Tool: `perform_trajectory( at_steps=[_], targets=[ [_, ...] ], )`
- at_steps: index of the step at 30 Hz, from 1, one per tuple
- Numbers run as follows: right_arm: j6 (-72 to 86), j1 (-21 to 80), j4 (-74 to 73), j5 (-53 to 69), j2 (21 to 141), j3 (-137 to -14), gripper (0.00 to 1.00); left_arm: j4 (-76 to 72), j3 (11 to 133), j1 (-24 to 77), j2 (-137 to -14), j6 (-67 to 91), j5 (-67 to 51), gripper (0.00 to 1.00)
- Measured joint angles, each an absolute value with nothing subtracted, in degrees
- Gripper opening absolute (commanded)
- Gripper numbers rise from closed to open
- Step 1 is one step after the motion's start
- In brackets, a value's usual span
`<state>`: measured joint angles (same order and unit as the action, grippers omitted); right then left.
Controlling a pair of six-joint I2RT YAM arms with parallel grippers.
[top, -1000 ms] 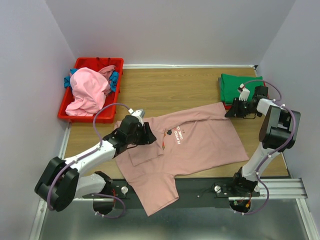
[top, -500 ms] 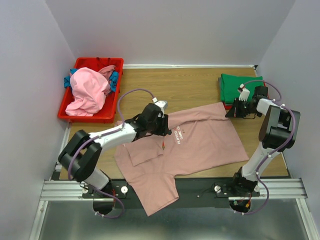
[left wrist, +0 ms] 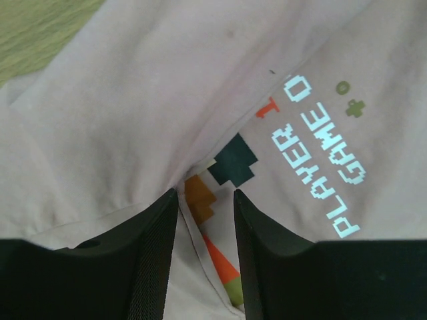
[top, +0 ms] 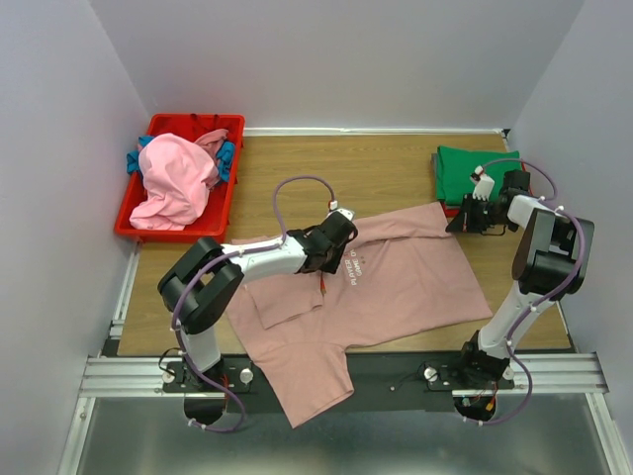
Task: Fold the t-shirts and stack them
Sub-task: Fold the tshirt
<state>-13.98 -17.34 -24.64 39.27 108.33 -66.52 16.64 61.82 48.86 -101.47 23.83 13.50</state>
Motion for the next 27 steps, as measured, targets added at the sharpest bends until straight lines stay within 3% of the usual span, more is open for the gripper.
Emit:
perform_trajectory(
  at_steps=[9, 15, 19, 24, 27],
  targets=[
    [-13.98, -17.34, -24.62, 39.27, 108.33, -66.52, 0.06, 19.44, 63.92, 48.88, -102.63, 23.38, 16.51, 0.40],
    [-13.98, -17.34, -24.60, 39.29, 108.33, -66.52, 0.06, 19.88, 64.27, 49.21, -103.53, 23.14, 17.15, 0.30],
    [-13.98, -17.34, -24.60, 39.29, 108.33, -66.52, 0.05, 20.10, 64.34, 49.25, -103.53, 22.79, 17.61, 0.20],
    [-13.98, -17.34, -24.60, 39.29, 108.33, -66.52, 0.02, 20.36, 64.82, 49.25, -104.36, 22.28, 17.65, 0.00],
    [-13.98, -17.34, -24.58, 39.27, 108.33, -66.54, 0.01, 20.34, 64.82, 49.25, -104.49, 22.22, 17.67, 0.00]
  ],
)
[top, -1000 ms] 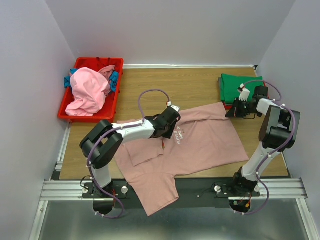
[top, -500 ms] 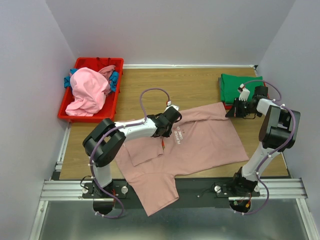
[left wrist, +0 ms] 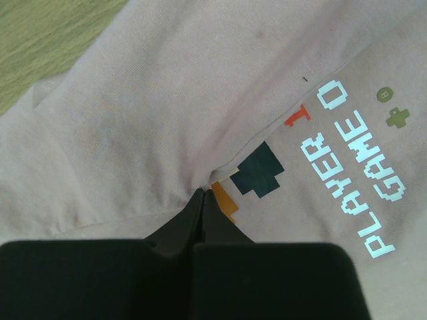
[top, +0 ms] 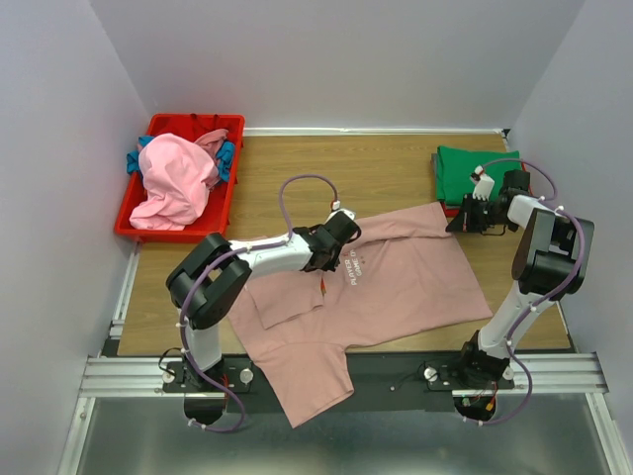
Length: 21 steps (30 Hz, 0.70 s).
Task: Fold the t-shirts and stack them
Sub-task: Fold the tshirt
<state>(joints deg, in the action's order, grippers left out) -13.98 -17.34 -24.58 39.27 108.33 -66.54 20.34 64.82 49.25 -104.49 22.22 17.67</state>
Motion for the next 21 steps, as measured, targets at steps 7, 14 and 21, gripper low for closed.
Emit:
perform_trajectory(
  at_steps=[7, 14, 21],
  targets=[
    [-13.98, -17.34, -24.51, 39.20, 108.36, -67.48, 0.00, 19.79, 63.18, 49.25, -103.35, 22.31, 17.82, 0.00],
    [-14.00, -17.34, -24.49, 37.80, 108.53, -68.47, 0.00, 19.84, 61.63, 49.28, -102.00, 22.28, 17.78, 0.00],
    [-14.04, -17.34, -24.47, 35.92, 109.12, -68.75, 0.00, 19.88, 61.47, 49.80, -101.23, 22.28, 17.28, 0.00]
  ],
)
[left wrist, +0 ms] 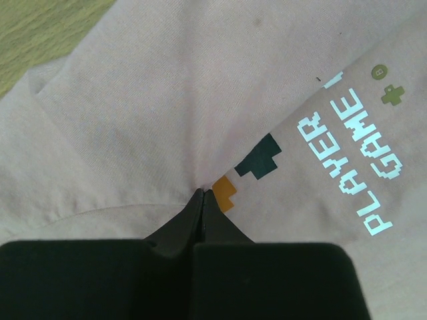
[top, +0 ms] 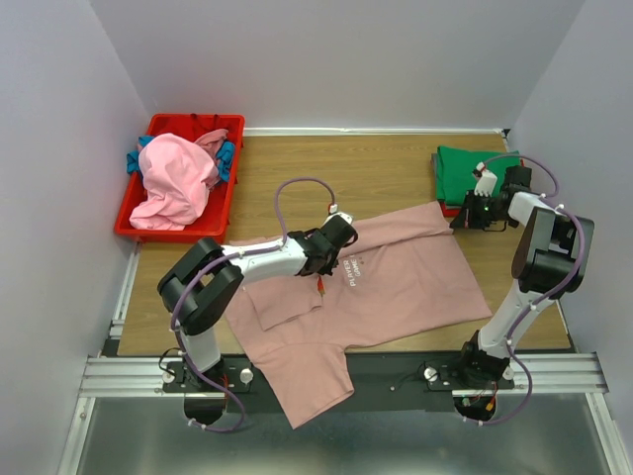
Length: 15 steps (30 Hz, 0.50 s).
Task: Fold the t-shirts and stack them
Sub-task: Fold the tshirt
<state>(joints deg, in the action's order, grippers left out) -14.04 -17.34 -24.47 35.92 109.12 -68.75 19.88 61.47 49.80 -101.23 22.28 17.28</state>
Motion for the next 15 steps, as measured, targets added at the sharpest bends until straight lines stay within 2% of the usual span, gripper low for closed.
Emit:
perform_trajectory(
  at_steps=[8, 10, 11, 12, 13, 15],
  targets=[
    [-14.81, -17.34, -24.40, 34.74, 109.12, -68.75, 0.05, 20.25, 61.34, 50.17, -99.26, 22.28, 16.47, 0.00],
    [-15.07, -17.34, -24.36, 34.50, 109.12, -68.75, 0.13, 20.45, 61.30, 50.35, -98.24, 22.24, 15.92, 0.14],
    [-15.25, -17.34, -24.27, 34.24, 109.12, -68.75, 0.18, 20.51, 61.25, 50.39, -97.58, 22.28, 15.66, 0.25],
    [-15.51, -17.34, -24.16, 34.09, 109.12, -68.75, 0.27, 20.71, 61.17, 50.48, -96.53, 22.28, 15.18, 0.29],
    [-15.79, -17.34, -24.05, 33.89, 109.08, -68.75, 0.30, 20.75, 61.12, 50.50, -95.88, 22.33, 14.92, 0.37],
    [-16.45, -17.34, -24.03, 33.63, 108.47, -68.60, 0.41, 20.84, 60.62, 50.52, -93.19, 22.81, 14.15, 0.42]
  ],
)
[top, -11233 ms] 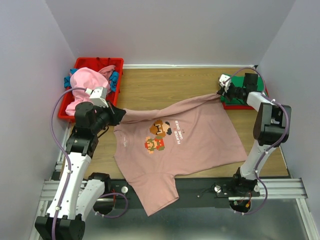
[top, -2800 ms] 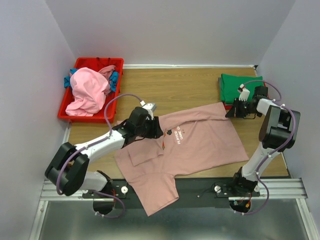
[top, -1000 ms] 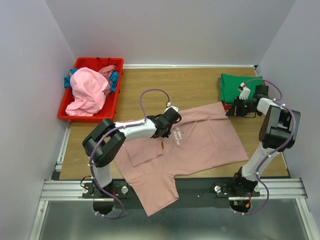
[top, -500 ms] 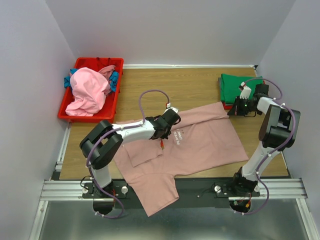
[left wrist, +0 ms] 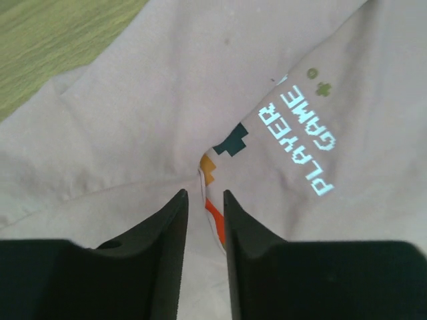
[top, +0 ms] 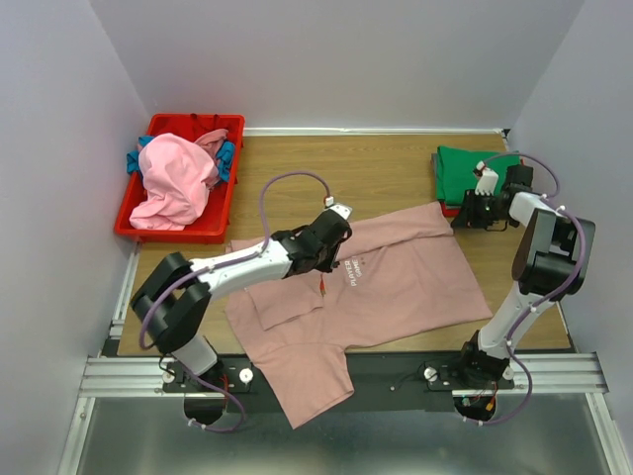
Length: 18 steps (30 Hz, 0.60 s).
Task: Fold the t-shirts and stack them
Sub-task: Fold the tshirt
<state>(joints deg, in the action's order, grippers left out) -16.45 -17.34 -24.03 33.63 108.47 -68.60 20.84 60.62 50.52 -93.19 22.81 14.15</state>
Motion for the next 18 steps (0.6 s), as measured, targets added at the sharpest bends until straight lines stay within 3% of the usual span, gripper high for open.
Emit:
perform_trajectory(
  at_steps=[3, 8, 13, 18],
  targets=[
    [-17.47, -17.34, -24.03, 33.41, 105.75, -67.99, 0.55, 20.78, 58.81, 50.57, -87.26, 23.62, 14.06, 0.52],
    [-20.23, -17.34, -23.88, 35.35, 98.59, -66.02, 0.64, 17.65, 49.87, 48.49, -70.74, 28.23, 14.11, 0.70],
    [-25.67, -16.82, -25.23, 45.76, 91.48, -63.18, 0.64, 13.76, 36.47, 35.77, -55.51, 36.47, 13.39, 0.70],
    [-29.93, -11.35, -26.57, 49.78, 88.42, -60.45, 0.65, 13.93, 24.43, 26.79, -42.98, 46.30, 14.66, 0.77]
  ],
)
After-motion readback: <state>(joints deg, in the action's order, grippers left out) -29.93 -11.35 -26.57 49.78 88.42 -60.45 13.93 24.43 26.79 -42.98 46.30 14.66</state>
